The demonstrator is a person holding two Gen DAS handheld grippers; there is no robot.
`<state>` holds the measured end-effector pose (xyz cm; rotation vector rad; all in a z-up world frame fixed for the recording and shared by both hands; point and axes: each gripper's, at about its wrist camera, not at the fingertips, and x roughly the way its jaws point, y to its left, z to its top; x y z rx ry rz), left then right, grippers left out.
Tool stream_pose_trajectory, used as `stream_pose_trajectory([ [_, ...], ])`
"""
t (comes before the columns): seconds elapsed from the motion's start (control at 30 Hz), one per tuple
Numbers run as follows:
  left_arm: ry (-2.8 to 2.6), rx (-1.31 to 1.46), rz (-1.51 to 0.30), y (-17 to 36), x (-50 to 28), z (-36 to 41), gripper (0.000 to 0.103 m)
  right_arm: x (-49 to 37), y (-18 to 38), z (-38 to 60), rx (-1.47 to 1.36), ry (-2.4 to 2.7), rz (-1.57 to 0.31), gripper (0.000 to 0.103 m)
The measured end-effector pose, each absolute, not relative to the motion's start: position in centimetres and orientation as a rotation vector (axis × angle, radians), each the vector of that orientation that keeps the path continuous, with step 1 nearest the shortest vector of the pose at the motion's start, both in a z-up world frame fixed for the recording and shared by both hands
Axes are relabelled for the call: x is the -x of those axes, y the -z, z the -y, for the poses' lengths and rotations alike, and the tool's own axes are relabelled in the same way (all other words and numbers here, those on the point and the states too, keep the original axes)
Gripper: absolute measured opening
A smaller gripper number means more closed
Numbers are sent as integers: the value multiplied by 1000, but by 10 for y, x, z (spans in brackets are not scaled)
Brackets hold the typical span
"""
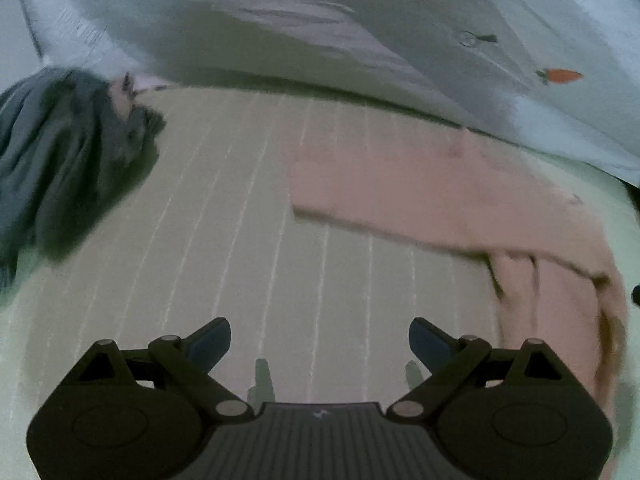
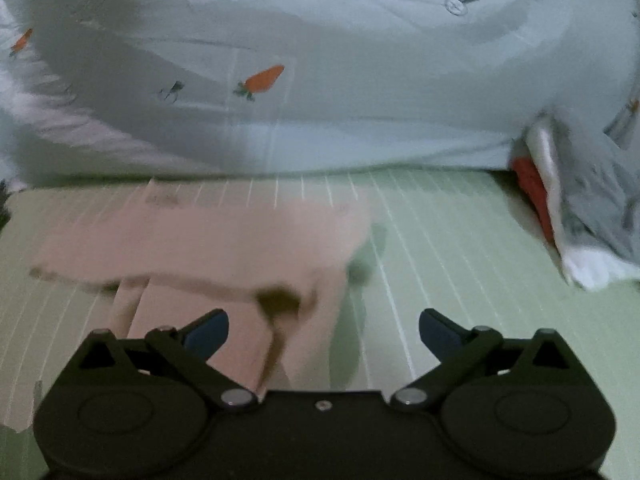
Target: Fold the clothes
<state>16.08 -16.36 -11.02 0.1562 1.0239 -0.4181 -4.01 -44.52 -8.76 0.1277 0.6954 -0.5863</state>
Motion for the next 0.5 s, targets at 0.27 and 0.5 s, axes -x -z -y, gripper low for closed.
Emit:
stream_pose_trajectory([
  [0.27,410,-248,-1032,129,-249,202,96,-55,112,482,-152,583,-720,75],
  [0.5,403,-253,-1055,151,-275,219,96,-86,148,491,-175,587,-820,66],
])
